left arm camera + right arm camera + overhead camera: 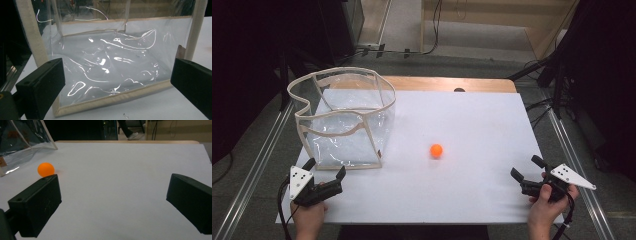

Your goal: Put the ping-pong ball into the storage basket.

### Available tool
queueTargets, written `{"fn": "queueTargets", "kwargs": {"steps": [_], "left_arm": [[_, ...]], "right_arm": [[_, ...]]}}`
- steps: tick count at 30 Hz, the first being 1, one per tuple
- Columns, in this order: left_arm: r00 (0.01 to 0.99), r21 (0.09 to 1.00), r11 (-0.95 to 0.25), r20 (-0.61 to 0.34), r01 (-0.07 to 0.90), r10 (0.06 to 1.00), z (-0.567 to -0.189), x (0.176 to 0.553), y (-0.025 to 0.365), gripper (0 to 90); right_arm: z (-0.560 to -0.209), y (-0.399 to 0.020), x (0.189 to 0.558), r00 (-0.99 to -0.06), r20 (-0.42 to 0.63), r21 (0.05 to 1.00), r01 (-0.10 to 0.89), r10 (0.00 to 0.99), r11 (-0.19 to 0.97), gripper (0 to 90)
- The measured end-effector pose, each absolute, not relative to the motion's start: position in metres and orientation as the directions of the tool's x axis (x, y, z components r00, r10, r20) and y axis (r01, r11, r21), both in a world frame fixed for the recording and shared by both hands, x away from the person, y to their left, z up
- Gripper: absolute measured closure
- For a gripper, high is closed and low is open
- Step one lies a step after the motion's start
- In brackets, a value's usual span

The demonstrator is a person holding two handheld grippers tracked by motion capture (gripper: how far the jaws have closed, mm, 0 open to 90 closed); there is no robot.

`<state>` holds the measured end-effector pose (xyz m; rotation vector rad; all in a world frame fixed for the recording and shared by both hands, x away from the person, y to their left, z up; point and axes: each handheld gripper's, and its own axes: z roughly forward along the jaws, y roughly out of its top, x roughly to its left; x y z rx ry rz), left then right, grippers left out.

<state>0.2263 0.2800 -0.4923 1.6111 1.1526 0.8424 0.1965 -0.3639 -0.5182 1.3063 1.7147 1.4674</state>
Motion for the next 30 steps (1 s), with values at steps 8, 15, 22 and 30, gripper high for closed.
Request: {"fn": "queueTargets", "kwargs": {"steps": [8, 15, 22, 30], "left_arm": [[0.322, 0.951, -0.1, 0.0, 0.293, 0.947, -0.492, 0.226, 0.281, 0.0], [0.318, 0.95, -0.096, -0.004, 0.297, 0.948, -0.492, 0.227, 0.28, 0.0], [0.321, 0.949, -0.106, 0.006, 0.296, 0.947, -0.493, 0.227, 0.279, 0.0], [0.321, 0.95, -0.108, 0.008, 0.294, 0.947, -0.493, 0.227, 0.279, 0.0]], "right_arm": [[-0.517, -0.362, 0.196, -0.403, 0.181, 0.944, 0.328, 0.897, -0.043, 0.0], [-0.513, -0.357, 0.195, -0.397, 0.12, 0.961, 0.277, 0.91, -0.006, 0.0], [-0.499, -0.34, 0.194, -0.436, 0.048, 0.962, 0.263, 0.898, 0.076, 0.0], [-0.483, -0.319, 0.193, -0.49, 0.022, 0.96, 0.254, 0.872, 0.118, 0.0]]}}
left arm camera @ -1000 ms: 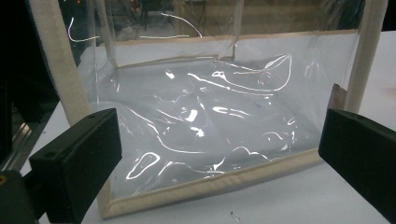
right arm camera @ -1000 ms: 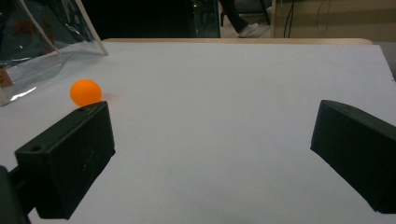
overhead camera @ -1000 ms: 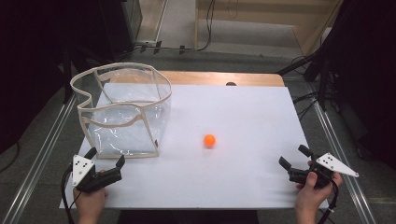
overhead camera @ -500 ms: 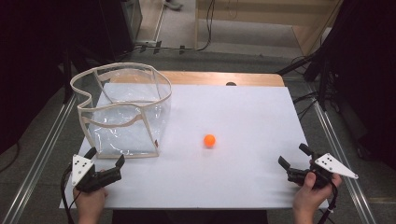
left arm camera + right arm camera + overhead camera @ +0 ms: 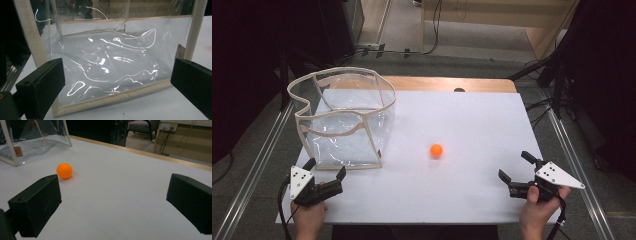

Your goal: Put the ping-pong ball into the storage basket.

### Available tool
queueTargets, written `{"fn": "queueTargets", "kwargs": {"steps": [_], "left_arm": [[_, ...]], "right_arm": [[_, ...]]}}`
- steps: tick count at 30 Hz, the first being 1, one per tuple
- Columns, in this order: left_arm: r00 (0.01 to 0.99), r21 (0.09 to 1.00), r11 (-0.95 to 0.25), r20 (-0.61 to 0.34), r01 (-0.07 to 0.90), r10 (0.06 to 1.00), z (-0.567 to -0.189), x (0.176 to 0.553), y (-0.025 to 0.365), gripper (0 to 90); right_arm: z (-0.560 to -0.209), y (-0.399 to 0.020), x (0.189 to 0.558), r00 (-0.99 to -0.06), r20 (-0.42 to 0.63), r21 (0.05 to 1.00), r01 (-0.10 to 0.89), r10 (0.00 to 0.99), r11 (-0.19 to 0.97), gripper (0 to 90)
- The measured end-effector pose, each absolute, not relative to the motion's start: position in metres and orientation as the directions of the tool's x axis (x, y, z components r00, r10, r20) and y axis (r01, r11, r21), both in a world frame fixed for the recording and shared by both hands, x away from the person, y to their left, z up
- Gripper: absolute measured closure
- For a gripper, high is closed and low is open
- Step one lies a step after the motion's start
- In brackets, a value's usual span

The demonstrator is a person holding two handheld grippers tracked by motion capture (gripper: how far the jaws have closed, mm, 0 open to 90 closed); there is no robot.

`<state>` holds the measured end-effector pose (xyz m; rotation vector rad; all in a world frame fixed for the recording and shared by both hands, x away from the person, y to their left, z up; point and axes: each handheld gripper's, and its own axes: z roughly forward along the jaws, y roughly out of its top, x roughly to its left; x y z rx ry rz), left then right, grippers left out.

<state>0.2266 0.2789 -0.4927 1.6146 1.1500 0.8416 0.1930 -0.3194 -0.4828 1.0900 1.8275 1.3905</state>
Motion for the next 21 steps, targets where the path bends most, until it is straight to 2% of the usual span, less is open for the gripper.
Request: {"fn": "queueTargets", "kwargs": {"steps": [6, 21], "left_arm": [[0.321, 0.948, -0.119, 0.019, 0.294, 0.947, -0.493, 0.226, 0.278, 0.0], [0.321, 0.946, -0.137, 0.037, 0.294, 0.946, -0.493, 0.226, 0.276, 0.0]], "right_arm": [[-0.473, -0.309, 0.196, -0.518, -0.004, 0.943, 0.282, 0.855, 0.175, 0.0], [-0.461, -0.301, 0.212, -0.553, 0.02, 0.937, 0.301, 0.833, 0.178, 0.0]]}}
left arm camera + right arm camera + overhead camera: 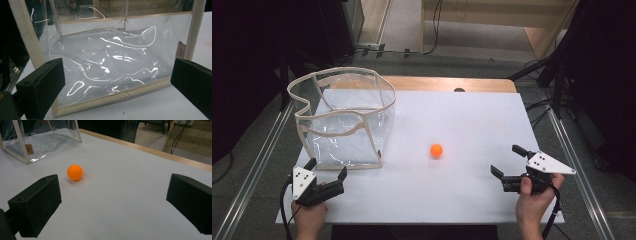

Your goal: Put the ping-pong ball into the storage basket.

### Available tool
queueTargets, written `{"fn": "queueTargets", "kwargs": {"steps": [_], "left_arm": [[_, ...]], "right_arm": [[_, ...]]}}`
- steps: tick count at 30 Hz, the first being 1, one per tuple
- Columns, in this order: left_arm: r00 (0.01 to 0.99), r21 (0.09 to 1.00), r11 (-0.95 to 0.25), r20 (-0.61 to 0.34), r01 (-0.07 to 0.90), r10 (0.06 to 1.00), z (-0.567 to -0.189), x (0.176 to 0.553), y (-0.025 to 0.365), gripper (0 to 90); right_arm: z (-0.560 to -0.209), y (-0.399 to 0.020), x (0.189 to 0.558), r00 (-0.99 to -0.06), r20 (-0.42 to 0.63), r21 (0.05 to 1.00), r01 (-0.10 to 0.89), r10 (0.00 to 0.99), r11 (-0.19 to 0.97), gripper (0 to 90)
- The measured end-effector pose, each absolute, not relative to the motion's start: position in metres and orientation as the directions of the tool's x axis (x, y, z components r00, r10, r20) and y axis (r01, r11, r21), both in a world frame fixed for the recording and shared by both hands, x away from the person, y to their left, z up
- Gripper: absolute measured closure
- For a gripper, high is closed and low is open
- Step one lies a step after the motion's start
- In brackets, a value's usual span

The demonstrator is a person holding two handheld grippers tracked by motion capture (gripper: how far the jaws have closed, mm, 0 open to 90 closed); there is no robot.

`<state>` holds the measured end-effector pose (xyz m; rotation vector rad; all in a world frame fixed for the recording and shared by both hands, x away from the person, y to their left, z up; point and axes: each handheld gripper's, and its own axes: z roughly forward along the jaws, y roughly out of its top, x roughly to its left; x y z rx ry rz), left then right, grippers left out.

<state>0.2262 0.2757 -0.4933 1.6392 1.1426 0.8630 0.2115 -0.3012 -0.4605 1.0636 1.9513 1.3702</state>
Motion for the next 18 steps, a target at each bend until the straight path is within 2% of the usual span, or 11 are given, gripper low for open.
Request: {"fn": "queueTargets", "kwargs": {"steps": [18], "left_arm": [[0.324, 0.945, -0.144, 0.043, 0.295, 0.945, -0.494, 0.227, 0.275, 0.0]], "right_arm": [[-0.444, -0.289, 0.23, -0.595, 0.017, 0.928, 0.308, 0.804, 0.209, 0.0]]}}
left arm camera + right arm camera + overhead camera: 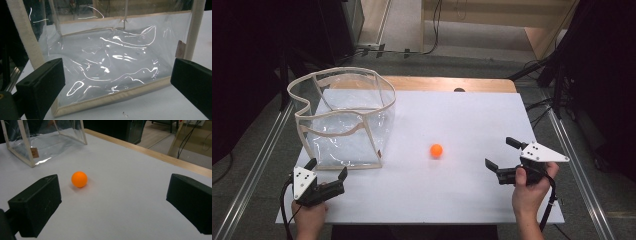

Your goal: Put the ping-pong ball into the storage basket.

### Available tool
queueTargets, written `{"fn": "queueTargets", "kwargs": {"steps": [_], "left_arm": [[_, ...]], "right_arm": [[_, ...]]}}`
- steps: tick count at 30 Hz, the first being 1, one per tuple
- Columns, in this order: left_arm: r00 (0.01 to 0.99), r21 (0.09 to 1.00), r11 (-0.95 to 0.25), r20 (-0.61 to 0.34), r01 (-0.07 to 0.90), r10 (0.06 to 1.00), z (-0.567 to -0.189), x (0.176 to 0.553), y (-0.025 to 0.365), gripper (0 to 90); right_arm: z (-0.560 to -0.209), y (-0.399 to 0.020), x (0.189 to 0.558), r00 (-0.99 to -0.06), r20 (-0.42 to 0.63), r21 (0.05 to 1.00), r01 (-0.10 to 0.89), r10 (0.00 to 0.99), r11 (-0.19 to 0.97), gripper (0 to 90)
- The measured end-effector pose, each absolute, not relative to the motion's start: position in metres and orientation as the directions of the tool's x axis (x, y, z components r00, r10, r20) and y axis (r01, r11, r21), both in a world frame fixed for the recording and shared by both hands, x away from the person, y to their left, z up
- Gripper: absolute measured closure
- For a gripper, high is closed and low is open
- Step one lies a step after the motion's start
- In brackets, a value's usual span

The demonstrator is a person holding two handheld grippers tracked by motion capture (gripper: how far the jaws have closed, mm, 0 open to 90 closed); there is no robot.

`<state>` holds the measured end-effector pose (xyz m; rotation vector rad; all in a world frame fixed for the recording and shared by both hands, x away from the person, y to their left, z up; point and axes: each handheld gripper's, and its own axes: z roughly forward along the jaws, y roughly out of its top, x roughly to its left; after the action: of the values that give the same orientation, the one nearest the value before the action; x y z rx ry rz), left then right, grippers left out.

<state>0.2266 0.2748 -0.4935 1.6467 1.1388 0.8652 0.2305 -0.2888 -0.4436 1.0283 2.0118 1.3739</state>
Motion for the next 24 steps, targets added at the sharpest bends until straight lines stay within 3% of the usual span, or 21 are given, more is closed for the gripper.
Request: {"fn": "queueTargets", "kwargs": {"steps": [24], "left_arm": [[0.323, 0.943, -0.15, 0.048, 0.299, 0.945, -0.494, 0.227, 0.274, 0.0]], "right_arm": [[-0.426, -0.265, 0.256, -0.648, 0.04, 0.907, 0.343, 0.76, 0.246, 0.0]]}}
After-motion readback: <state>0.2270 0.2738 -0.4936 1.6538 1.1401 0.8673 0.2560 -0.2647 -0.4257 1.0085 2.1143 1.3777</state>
